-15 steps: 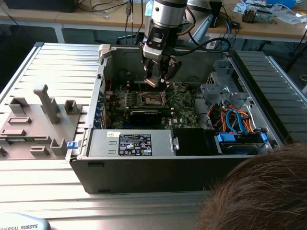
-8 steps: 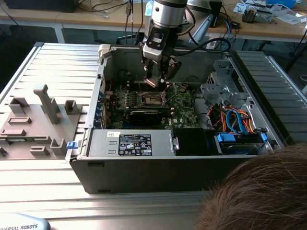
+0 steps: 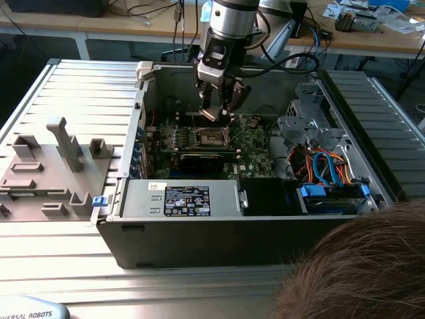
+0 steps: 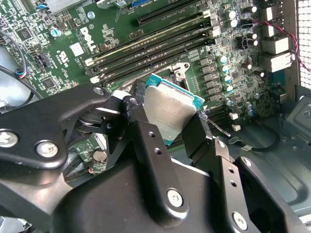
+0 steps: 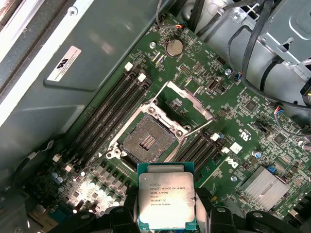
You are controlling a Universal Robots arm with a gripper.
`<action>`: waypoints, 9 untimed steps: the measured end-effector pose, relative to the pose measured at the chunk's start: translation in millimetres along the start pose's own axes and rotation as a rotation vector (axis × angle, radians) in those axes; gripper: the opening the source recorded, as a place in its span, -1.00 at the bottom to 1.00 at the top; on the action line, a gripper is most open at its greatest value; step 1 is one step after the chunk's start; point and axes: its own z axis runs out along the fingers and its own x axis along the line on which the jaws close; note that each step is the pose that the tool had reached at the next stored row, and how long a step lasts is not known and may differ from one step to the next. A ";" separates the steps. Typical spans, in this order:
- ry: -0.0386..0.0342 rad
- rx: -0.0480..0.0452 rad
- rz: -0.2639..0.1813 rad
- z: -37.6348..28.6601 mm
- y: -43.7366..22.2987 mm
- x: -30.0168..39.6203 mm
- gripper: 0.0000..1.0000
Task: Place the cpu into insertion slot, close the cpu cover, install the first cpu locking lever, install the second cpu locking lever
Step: 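Place the cpu into insertion slot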
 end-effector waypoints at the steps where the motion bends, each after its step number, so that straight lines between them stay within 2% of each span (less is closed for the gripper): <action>1: 0.0000 0.0001 0.000 0.0 0.0 0.0 0.09; 9: 0.0004 0.0000 0.004 0.4 0.1 0.0 0.09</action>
